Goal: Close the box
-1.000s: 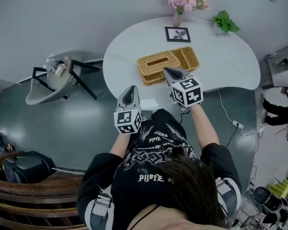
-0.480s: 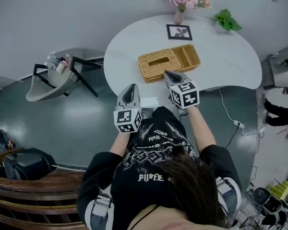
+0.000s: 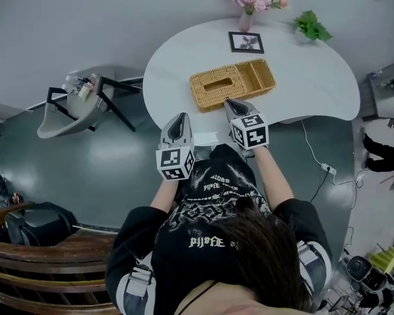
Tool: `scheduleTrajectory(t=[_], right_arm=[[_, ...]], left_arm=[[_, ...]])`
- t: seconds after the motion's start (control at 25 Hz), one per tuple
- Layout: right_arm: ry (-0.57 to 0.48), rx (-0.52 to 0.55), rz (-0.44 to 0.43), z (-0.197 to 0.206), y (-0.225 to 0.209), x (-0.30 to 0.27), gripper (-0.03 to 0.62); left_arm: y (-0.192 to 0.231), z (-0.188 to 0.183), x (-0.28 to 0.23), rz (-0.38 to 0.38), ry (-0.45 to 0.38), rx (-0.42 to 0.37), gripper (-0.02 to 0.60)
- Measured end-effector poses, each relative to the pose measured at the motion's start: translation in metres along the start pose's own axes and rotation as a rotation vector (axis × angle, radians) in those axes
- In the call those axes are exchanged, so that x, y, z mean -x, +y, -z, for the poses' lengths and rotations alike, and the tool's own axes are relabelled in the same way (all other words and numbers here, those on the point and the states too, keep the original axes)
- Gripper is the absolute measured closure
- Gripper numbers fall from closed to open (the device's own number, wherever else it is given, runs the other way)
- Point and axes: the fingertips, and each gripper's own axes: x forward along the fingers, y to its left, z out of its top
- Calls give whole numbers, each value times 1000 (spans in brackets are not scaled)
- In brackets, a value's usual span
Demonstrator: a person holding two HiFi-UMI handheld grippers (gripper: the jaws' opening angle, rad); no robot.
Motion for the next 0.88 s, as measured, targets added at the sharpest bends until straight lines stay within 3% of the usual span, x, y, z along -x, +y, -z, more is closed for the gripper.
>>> scheduleTrajectory(t=[0.44,0.68,0.88], right_arm=[[-42,-49,-15,6,6,5,505],[-22,-18,1,14,9,10,559],[-28,-15,47,16,3,13,560]], left_arm=[[-2,3,-3,9,10,-6,552],[-6,4,-6,21,12,-10,552],[-7,4,-9,26,10,-16,552]])
